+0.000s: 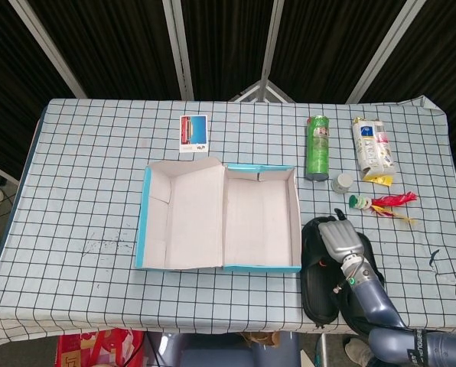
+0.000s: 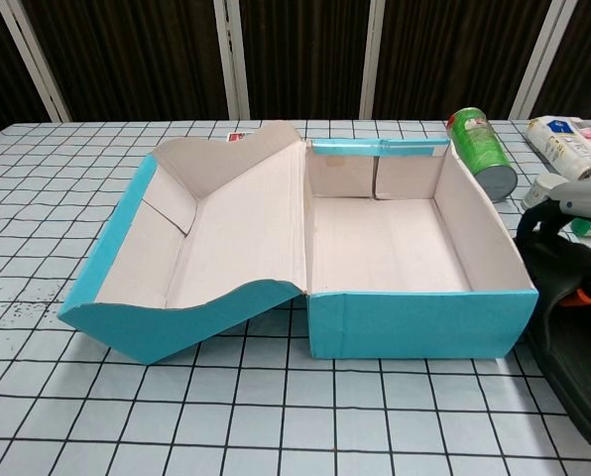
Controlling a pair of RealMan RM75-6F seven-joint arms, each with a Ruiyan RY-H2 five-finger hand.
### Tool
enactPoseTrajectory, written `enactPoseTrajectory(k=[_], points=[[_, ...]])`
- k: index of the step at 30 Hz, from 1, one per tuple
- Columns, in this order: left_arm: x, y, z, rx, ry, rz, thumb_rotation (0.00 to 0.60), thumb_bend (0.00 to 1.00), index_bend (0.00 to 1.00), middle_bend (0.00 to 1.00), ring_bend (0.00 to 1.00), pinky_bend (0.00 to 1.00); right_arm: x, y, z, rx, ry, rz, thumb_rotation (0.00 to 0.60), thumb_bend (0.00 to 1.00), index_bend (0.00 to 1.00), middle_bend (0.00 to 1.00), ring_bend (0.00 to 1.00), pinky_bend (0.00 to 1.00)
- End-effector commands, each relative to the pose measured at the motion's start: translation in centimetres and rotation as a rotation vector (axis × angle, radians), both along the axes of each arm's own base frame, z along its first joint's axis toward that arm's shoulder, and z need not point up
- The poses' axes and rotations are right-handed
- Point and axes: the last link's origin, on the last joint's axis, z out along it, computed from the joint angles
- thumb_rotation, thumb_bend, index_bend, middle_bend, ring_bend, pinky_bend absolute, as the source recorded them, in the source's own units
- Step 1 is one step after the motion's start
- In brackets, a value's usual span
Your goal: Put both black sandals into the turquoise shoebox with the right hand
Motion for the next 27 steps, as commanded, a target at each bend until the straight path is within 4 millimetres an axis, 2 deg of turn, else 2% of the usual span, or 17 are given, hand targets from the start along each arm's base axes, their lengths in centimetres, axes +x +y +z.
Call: enactPoseTrajectory(k=[1,9,19,27], points=[[0.0,0.0,0.0,0.000,-0.001,0.001,0.600,0.37,0.10,0.03,0.00,0.09,0.1,-0.1,0.9,-0.025,0.012,0.004,0.600,0.41,0.39,0.59,0.23,0.00],[0.0,0.0,0.0,-0.003,-0.002,-0.002,0.600,0.37,0.10,0.03,0.00,0.09,0.9,-0.4,3.4,-0.087,0.018,0.012,0.600,0.41,0.39,0.59,0.23,0.00],[0.0,-0.1,0.1,0.001,-0.006,-0.003,0.600,0.37,0.10,0.03,0.00,0.09,1.8,-0.8,5.5,-0.134,0.020,0.025,0.600,0.41,0.39,0.59,0.23,0.00],[-0.1,-0.1,0.2,0.004,-0.013,-0.004,0.600,0.37,0.10,0.03,0.00,0.09,4.6,-2.1,8.2,-0.197,-0.046,0.052,0.600,0.41,0.40,0.59,0.23,0.00]])
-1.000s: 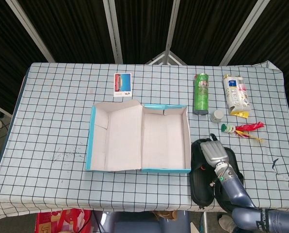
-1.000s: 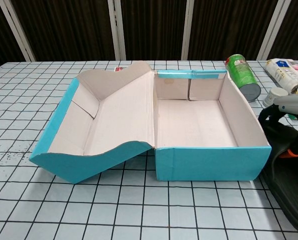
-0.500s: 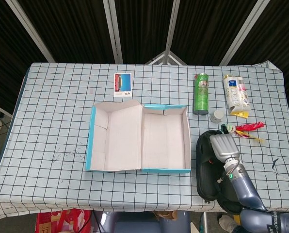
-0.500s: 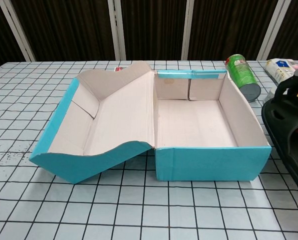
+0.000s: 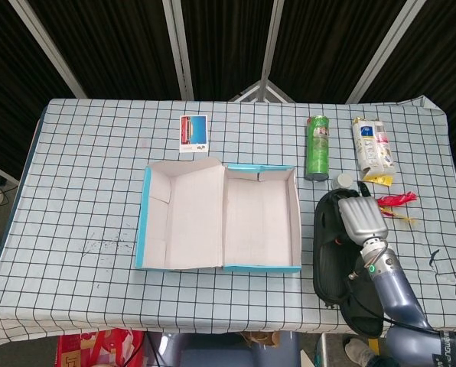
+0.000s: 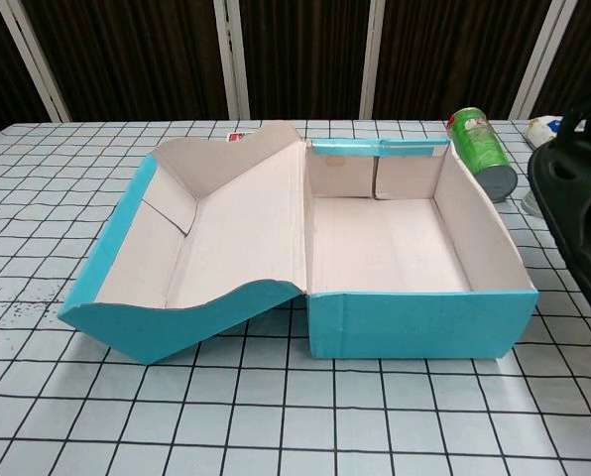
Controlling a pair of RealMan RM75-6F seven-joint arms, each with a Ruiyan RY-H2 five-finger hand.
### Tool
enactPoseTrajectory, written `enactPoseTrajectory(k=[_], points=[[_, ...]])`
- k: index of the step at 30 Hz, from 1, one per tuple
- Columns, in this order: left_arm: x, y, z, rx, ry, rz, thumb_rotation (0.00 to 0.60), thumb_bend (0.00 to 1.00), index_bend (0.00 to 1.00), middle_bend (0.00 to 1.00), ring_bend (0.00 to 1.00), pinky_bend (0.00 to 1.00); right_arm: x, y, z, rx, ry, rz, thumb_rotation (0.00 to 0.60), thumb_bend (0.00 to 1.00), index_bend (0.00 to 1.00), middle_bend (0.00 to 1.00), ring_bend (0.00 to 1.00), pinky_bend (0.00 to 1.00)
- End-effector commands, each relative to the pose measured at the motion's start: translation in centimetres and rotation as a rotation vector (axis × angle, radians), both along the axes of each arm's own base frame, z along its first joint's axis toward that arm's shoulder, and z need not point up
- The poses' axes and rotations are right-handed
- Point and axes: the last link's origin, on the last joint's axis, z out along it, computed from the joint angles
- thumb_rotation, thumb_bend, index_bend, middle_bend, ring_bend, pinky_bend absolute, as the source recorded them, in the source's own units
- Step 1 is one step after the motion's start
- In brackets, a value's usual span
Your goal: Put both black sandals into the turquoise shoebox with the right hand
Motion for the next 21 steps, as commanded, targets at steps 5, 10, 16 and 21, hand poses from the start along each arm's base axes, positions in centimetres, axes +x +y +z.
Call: enactPoseTrajectory(k=[5,10,16,21], points=[[-0.1,0.0,0.1,-0.001,-0.005,0.000,0.600,0.37,0.10,0.03,0.00,0.09,4.0,-1.5,2.5,-0.058,-0.289,0.010,0.600,0.42,0.44,0.59,0.23,0.00],[-0.1,0.0,0.1,0.001,-0.008,-0.003,0.600,0.37,0.10,0.03,0.00,0.09,6.0,-2.9,3.5,-0.135,-0.560,0.038,0.600,0.46,0.48,0.61,0.24,0.00],[-0.2,0.0,0.2,0.004,-0.010,0.000,0.600,0.37,0.10,0.03,0.00,0.09,6.5,-3.6,2.9,-0.156,-0.824,0.068,0.600,0.47,0.49,0.62,0.24,0.00],[-0.3,0.1,0.2,0.002,-0.010,0.002,0.600,0.37,0.10,0.03,0.00,0.09,5.6,-4.1,1.5,-0.185,-0.897,0.155,0.600,0.47,0.50,0.62,0.24,0.00]])
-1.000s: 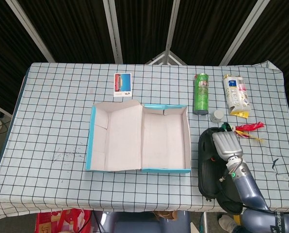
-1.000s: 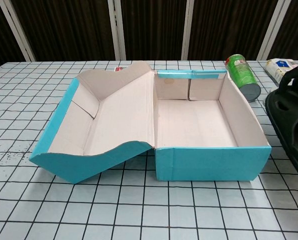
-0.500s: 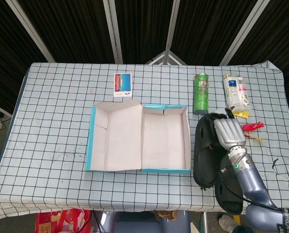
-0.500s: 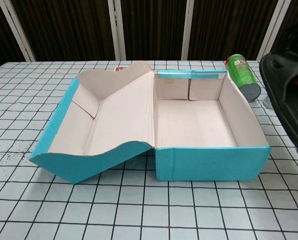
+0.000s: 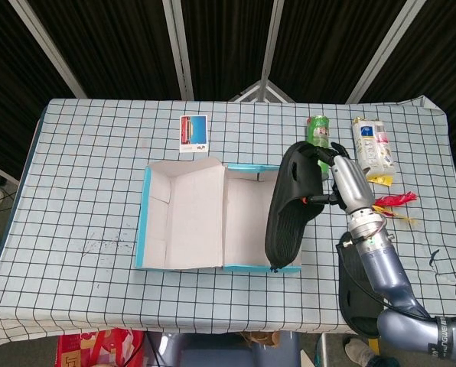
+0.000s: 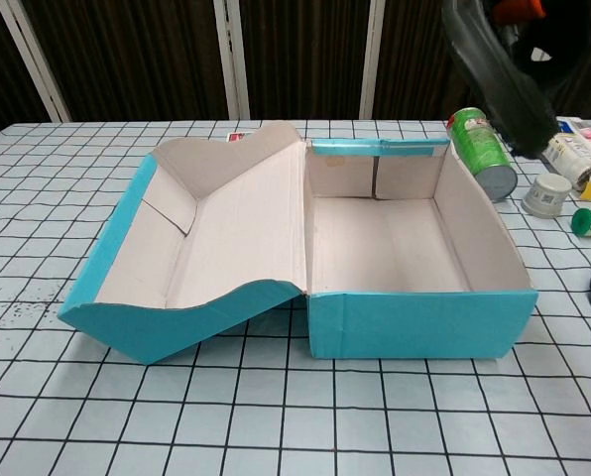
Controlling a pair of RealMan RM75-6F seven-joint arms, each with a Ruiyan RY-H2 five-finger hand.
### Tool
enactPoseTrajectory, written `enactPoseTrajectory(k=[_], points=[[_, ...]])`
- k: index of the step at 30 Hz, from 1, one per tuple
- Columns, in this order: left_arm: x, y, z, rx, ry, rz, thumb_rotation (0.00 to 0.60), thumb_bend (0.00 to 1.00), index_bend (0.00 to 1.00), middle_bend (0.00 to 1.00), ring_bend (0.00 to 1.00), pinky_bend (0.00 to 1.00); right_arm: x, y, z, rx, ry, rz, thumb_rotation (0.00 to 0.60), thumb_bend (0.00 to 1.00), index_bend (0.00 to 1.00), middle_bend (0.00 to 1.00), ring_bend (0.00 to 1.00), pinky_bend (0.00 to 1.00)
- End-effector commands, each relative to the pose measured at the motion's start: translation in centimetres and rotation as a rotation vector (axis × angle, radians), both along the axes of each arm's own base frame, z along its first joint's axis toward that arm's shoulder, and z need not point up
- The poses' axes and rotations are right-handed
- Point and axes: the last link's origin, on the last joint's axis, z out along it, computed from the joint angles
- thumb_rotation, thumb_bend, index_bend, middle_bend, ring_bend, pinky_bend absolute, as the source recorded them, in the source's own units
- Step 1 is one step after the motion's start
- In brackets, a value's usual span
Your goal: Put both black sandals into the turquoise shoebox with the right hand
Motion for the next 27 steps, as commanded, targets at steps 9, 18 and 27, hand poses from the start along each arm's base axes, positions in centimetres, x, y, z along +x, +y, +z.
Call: enactPoseTrajectory(k=[9,18,27], points=[[-0.1,0.1,-0.1,0.000,0.006,0.009,0.600,0.37,0.10,0.03,0.00,0.09,-2.4,-0.9,-4.7,-0.174,-0.093,0.223,0.600,0.48,0.53,0.62,0.24,0.00],[-0.1,0.4,-0.4,-0.009,0.018,0.022,0.600,0.37,0.10,0.03,0.00,0.09,-3.8,-1.2,-7.8,-0.219,-0.017,0.277,0.600,0.48,0.54,0.62,0.24,0.00],[-0.2,0.6,-0.5,-0.015,0.021,0.028,0.600,0.37,0.10,0.03,0.00,0.09,-3.1,-1.6,-10.2,-0.296,0.067,0.315,0.600,0.48,0.54,0.62,0.24,0.00]])
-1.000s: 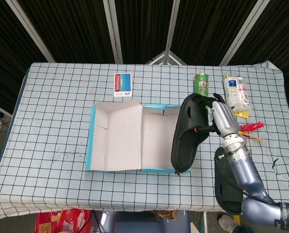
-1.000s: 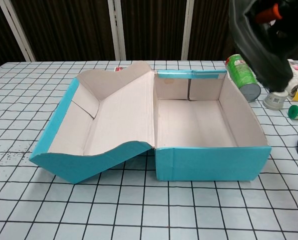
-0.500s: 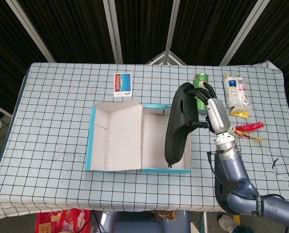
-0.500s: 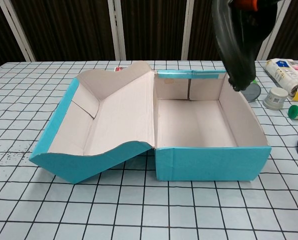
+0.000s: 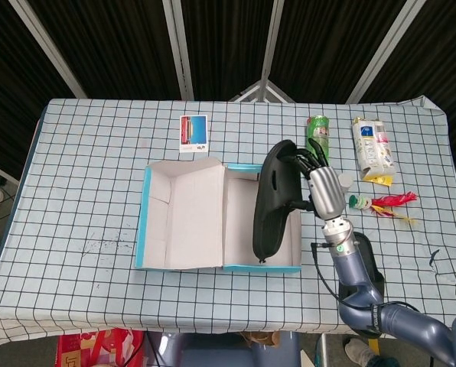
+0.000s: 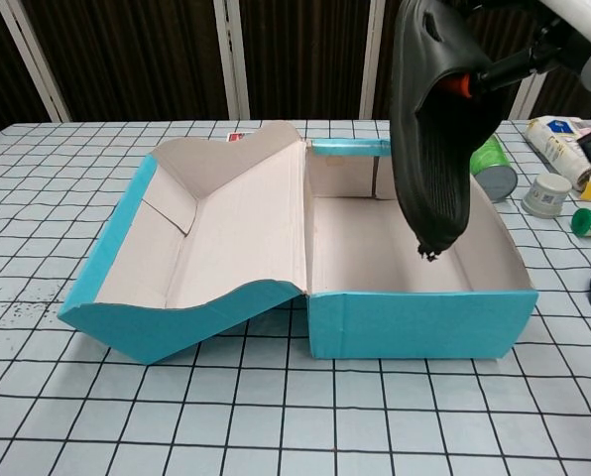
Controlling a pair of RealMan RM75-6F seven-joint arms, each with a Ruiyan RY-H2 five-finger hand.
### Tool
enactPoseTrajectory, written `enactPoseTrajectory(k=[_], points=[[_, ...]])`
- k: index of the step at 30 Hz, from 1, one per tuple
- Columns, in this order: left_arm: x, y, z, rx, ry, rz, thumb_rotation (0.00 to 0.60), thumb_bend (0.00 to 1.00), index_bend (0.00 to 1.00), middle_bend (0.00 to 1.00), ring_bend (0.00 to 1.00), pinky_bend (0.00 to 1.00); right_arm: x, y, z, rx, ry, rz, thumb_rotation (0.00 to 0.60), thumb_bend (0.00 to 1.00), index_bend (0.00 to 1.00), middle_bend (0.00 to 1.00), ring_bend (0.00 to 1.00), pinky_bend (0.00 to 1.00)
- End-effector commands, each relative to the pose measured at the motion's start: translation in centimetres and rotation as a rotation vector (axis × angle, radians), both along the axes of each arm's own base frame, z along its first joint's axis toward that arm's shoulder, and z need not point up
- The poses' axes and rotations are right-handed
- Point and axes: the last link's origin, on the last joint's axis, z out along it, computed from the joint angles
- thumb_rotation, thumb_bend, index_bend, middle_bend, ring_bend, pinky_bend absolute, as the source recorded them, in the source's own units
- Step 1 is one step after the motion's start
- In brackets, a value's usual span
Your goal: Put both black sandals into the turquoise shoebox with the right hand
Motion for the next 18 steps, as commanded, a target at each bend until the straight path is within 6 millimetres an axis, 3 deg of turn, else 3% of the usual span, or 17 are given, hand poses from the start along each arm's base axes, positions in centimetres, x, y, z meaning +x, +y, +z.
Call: enactPoseTrajectory(k=[1,18], points=[[0.0,0.0,0.0,0.000,-0.001,0.001,0.600,0.37,0.10,0.03,0.00,0.09,0.6,-0.2,-0.8,-0.017,0.010,0.011,0.600,0.48,0.54,0.62,0.24,0.00],[-0.2,0.2,-0.1,-0.006,-0.002,0.003,0.600,0.37,0.10,0.03,0.00,0.09,-0.1,-0.8,-4.4,0.049,-0.010,-0.038,0.600,0.48,0.54,0.62,0.24,0.00]])
